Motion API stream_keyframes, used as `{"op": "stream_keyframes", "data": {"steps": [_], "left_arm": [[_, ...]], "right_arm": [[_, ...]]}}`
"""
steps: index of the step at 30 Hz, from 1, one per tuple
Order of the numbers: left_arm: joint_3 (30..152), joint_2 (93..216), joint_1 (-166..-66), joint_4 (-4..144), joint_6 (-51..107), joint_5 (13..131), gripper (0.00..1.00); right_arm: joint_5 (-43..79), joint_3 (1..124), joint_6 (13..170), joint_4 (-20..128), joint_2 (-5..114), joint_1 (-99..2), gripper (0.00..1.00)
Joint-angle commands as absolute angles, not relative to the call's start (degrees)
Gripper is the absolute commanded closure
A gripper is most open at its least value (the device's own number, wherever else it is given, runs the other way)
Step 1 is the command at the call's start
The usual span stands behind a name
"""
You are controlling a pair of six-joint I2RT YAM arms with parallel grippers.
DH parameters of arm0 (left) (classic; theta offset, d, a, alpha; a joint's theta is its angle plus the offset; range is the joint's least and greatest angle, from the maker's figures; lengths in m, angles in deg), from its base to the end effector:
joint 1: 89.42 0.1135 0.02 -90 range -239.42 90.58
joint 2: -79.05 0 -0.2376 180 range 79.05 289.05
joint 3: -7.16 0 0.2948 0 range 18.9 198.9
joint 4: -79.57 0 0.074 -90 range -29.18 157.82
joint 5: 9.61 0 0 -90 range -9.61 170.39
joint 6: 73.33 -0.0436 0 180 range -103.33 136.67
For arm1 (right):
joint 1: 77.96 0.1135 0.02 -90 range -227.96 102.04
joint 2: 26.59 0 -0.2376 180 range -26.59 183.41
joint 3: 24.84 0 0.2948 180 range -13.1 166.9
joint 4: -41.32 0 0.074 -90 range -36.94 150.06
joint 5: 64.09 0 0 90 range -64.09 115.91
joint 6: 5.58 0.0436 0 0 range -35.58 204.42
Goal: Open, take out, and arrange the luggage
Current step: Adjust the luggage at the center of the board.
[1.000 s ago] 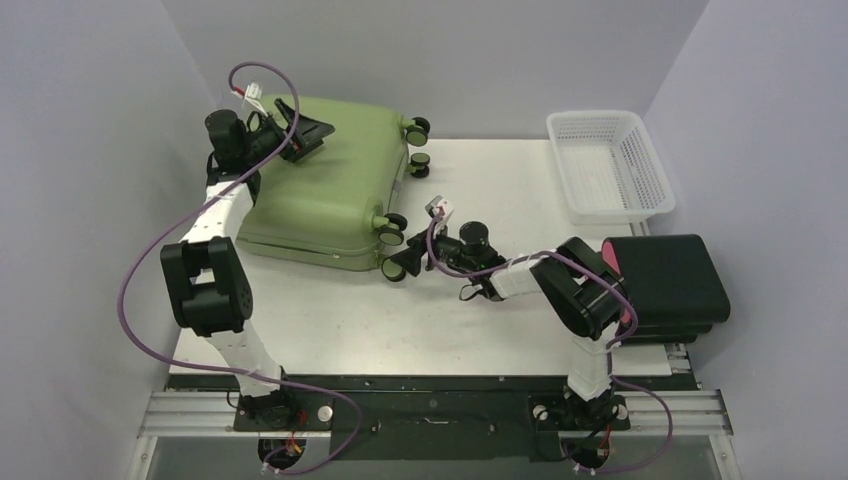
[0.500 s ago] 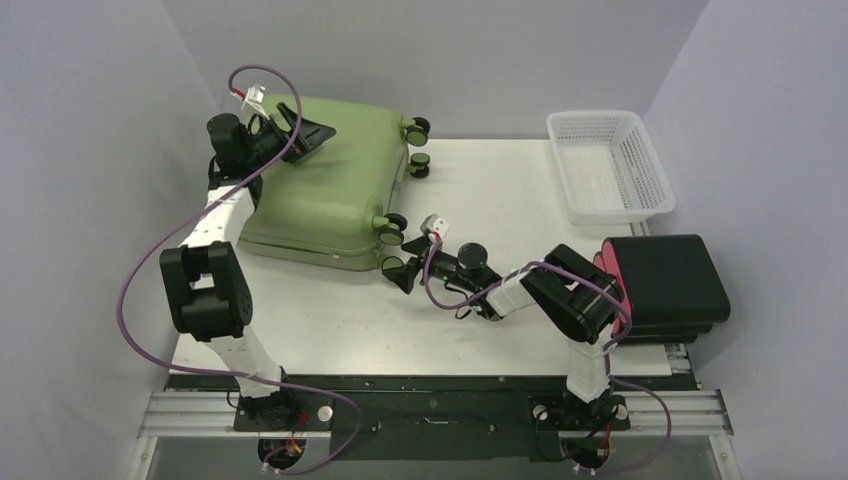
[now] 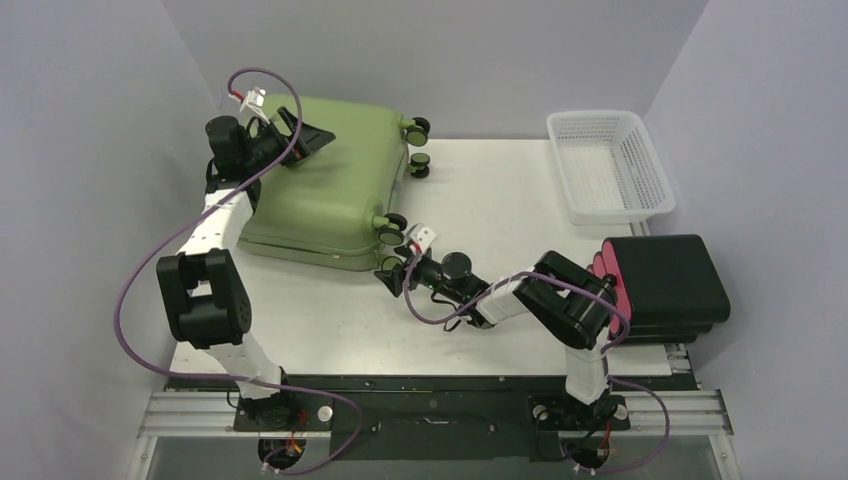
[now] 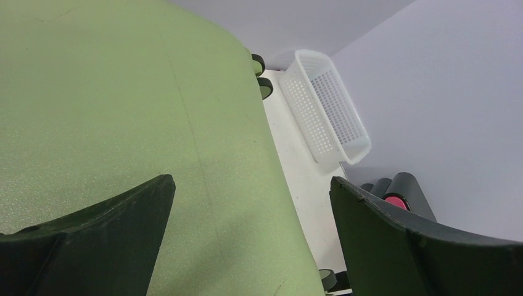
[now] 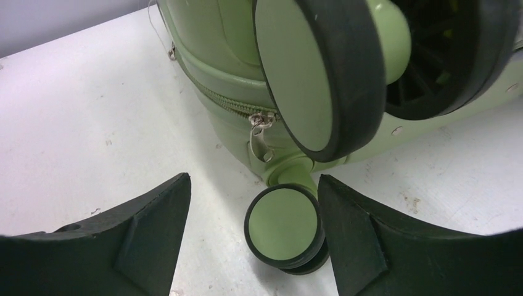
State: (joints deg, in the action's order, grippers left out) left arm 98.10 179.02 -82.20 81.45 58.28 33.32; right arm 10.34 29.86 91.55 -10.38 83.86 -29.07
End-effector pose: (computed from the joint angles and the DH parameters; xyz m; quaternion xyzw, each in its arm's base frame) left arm 0.4556 0.0255 0.2883 -0.0436 0.7352 -0.4654 0.4910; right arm 0.2441 0.2975 0.0843 -0.3446 0.6444 0.4047 0.5497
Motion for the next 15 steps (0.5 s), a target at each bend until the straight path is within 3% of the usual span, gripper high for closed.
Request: {"op": "stream_keyframes", "data": {"steps": [1, 6, 15], "left_arm": [[96.60, 177.91, -82.15, 76.13, 56.27, 34.47, 0.04], [96.23, 177.03, -82.17, 75.80, 55.50, 34.47, 0.04], [95.79, 176.84, -82.21, 75.89, 55.19, 34.32, 0.04]], "right_arm": [[15.38, 28.65, 90.10, -23.13, 84.75, -27.87, 0.31], [25.04, 29.41, 86.83, -22.31, 86.55, -25.22, 0.38], [34.82, 32.04, 84.86, -20.68, 89.13, -22.73, 0.42]]}}
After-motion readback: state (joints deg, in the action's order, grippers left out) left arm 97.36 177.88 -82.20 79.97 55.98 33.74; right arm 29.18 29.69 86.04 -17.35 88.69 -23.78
